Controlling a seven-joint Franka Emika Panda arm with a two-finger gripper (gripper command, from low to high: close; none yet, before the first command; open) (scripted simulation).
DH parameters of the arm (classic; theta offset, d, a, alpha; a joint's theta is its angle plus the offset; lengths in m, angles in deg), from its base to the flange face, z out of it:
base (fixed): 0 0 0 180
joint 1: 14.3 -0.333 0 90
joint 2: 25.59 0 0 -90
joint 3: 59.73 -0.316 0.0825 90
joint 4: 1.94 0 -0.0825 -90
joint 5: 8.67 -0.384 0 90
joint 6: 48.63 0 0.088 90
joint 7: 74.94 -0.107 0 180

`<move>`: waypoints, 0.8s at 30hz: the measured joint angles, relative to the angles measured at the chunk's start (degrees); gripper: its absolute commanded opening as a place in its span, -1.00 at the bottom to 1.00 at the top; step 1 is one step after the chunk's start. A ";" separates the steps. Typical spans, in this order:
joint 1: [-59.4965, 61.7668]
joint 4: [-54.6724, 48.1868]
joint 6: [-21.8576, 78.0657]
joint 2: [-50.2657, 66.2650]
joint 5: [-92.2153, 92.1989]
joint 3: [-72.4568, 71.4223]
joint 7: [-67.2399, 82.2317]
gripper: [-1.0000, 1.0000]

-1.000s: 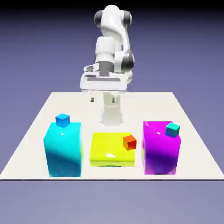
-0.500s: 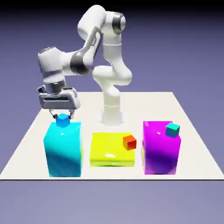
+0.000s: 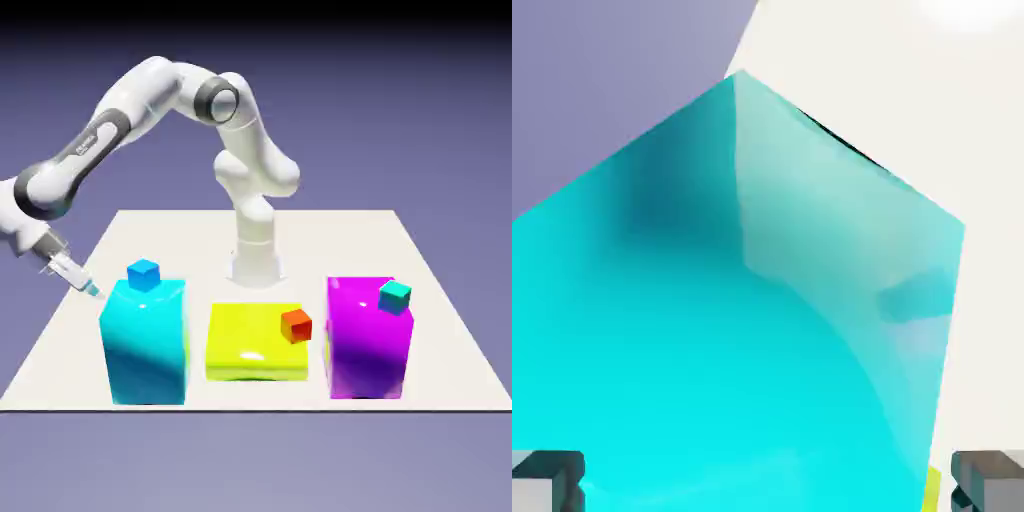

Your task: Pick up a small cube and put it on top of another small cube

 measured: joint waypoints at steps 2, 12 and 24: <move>-1.43 0.04 1.66 3.62 -2.93 4.15 -1.09 0.00; -7.56 4.83 7.32 18.11 -12.65 24.29 -3.38 0.00; -8.10 3.10 10.86 11.39 -6.15 24.79 -2.28 -1.00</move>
